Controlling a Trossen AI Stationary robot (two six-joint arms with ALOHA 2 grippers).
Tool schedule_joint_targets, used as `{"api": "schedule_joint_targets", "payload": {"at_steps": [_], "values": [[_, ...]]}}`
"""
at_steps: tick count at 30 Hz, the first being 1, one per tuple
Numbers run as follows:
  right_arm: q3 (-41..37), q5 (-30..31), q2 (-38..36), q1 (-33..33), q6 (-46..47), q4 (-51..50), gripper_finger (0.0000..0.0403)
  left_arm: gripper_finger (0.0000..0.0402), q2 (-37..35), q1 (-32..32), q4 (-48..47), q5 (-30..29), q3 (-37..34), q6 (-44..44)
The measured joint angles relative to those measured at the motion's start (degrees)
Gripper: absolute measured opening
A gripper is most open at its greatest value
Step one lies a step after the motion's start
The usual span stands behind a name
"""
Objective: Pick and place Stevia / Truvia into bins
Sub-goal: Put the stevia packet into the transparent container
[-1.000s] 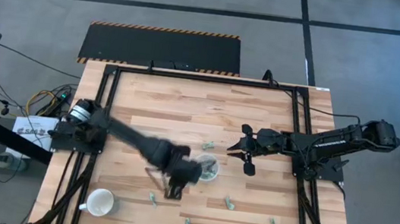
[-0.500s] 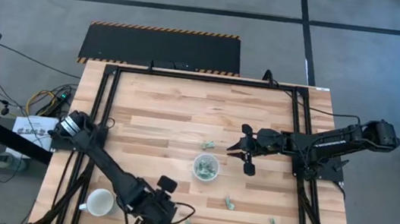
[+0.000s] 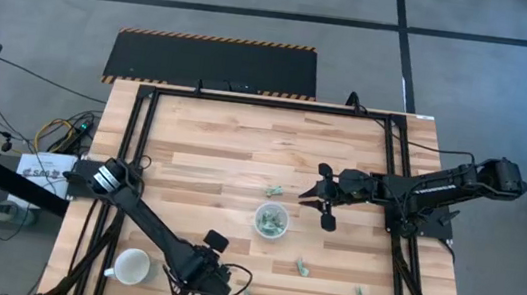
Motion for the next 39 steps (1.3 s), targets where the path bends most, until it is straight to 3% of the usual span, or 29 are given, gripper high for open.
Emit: {"api": "schedule_joint_targets", "payload": {"at_steps": [8,31,34,39], "values": [[0.0,0.0,0.0,0.0,0.0,0.6,0.0071,0.0114,1.9,-0.1,-1.0,1.7,0.0,5.7],[0.0,0.0,0.0,0.0,0.0,0.5,0.0071,0.0111,8.1,0.2,-1.5,3.4,0.1,4.6],[0.0,0.0,0.0,0.0,0.0,0.5,0.0071,0.0089,8.0,0.2,-1.5,3.5,0.0,3.6],[0.0,0.0,0.0,0.0,0.0,0.5,0.0071,0.0020,7.9,0.1,-1.6,3.7,0.0,3.5]]}}
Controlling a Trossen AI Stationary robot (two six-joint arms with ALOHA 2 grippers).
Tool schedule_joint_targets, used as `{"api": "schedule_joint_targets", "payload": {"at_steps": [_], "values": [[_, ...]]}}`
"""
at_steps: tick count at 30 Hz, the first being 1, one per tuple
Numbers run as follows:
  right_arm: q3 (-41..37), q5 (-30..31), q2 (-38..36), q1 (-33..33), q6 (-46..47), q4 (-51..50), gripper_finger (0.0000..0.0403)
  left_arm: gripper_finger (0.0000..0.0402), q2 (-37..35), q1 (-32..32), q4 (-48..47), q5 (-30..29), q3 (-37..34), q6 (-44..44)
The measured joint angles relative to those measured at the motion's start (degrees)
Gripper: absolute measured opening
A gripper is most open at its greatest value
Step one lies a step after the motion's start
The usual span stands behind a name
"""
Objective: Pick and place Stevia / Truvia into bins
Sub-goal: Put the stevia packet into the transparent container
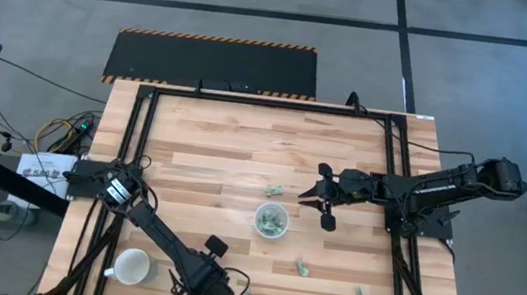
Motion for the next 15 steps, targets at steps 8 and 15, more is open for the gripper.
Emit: {"api": "schedule_joint_targets", "payload": {"at_steps": [8,15], "values": [[0.0,0.0,0.0,0.0,0.0,0.0,0.0071,0.0004,0.4,0.4,-4.9,-0.8,1.7,-1.6],[0.0,0.0,0.0,0.0,0.0,0.0,0.0071,0.0001,0.3,2.0,-15.5,-15.0,9.5,-1.0]]}}
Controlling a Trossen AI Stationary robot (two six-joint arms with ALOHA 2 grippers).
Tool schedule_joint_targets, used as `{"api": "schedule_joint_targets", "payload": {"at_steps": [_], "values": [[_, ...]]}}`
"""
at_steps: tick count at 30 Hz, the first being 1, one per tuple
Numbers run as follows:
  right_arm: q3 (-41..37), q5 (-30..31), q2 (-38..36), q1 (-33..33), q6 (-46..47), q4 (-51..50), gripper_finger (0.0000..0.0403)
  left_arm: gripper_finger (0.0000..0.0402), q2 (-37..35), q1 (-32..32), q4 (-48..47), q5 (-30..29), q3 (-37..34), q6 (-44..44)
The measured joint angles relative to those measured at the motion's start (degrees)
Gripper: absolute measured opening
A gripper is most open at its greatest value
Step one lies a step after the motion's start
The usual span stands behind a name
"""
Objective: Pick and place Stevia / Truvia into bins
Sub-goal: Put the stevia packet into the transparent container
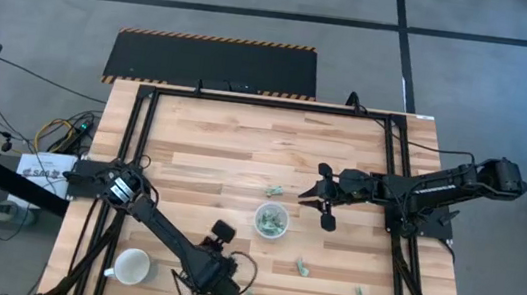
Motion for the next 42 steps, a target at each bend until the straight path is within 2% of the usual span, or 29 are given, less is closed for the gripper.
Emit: {"api": "schedule_joint_targets", "payload": {"at_steps": [3,5,10,13,17,19,22,27,38,42], "values": [[0.0,0.0,0.0,0.0,0.0,0.0,0.0071,0.0001,-0.4,2.1,0.0,-8.7,2.9,2.8],[0.0,0.0,0.0,0.0,0.0,0.0,0.0071,0.0000,-0.4,4.0,0.2,-12.5,5.1,5.1],[0.0,0.0,0.0,0.0,0.0,0.0,0.0071,0.0000,-0.4,10.5,3.3,-14.8,10.0,11.5],[0.0,0.0,0.0,0.0,0.0,0.0,0.0071,0.0000,-0.5,14.6,8.5,-10.9,11.9,16.6],[0.0,0.0,0.0,0.0,0.0,0.0,0.0071,0.0000,-0.5,19.0,16.3,-0.3,12.7,21.8],[0.0,0.0,0.0,0.0,0.0,-0.1,0.0071,0.0000,-0.5,20.5,19.2,4.7,12.7,22.9],[0.0,0.0,0.0,0.0,0.0,-0.1,0.0071,0.0000,-0.5,22.2,20.9,9.1,12.7,22.3],[0.0,0.0,0.0,0.0,0.2,0.0,0.0071,0.0000,-0.5,23.4,20.8,10.1,12.7,19.2],[0.0,0.0,0.0,0.0,8.0,-0.1,0.0071,0.0001,-0.4,23.4,21.0,10.2,12.7,13.6],[0.0,0.0,0.0,0.0,8.0,-0.1,0.0071,0.0022,-0.4,23.4,21.0,10.2,12.7,12.5]]}}
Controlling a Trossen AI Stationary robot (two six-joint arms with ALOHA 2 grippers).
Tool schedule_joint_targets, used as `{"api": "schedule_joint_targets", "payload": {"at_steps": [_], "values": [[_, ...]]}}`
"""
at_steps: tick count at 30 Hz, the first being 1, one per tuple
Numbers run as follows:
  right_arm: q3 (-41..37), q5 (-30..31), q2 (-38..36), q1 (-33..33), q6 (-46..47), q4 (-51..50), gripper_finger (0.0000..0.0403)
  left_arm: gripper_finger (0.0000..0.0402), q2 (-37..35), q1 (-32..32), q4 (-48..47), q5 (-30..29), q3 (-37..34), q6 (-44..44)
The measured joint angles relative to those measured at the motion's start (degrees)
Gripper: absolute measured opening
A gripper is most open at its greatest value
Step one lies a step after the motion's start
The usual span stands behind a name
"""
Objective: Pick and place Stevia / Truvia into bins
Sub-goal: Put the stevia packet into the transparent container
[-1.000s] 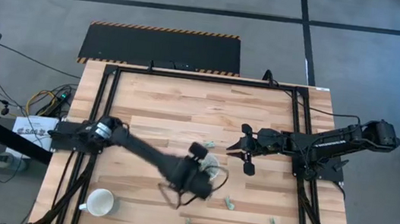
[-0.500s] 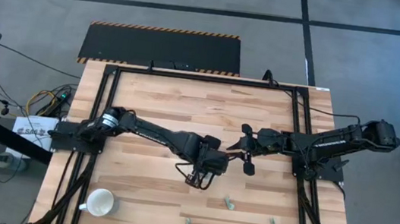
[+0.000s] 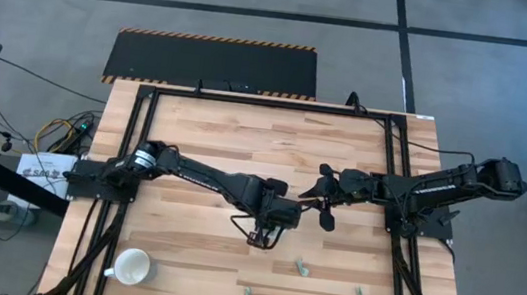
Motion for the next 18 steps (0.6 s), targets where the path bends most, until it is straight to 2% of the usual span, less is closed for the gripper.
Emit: {"api": "schedule_joint_targets", "payload": {"at_steps": [8,13,18], "values": [[0.0,0.0,0.0,0.0,0.0,0.0,0.0071,0.0074,0.0,0.0,-1.0,-0.4,0.0,-2.2],[0.3,0.0,0.0,0.0,1.4,0.0,0.0071,0.0076,0.1,0.0,-12.2,-0.5,3.9,-6.2],[1.9,-1.2,0.0,0.0,9.8,0.0,0.0071,0.0067,0.1,-1.0,-25.5,-2.8,11.1,-10.7]]}}
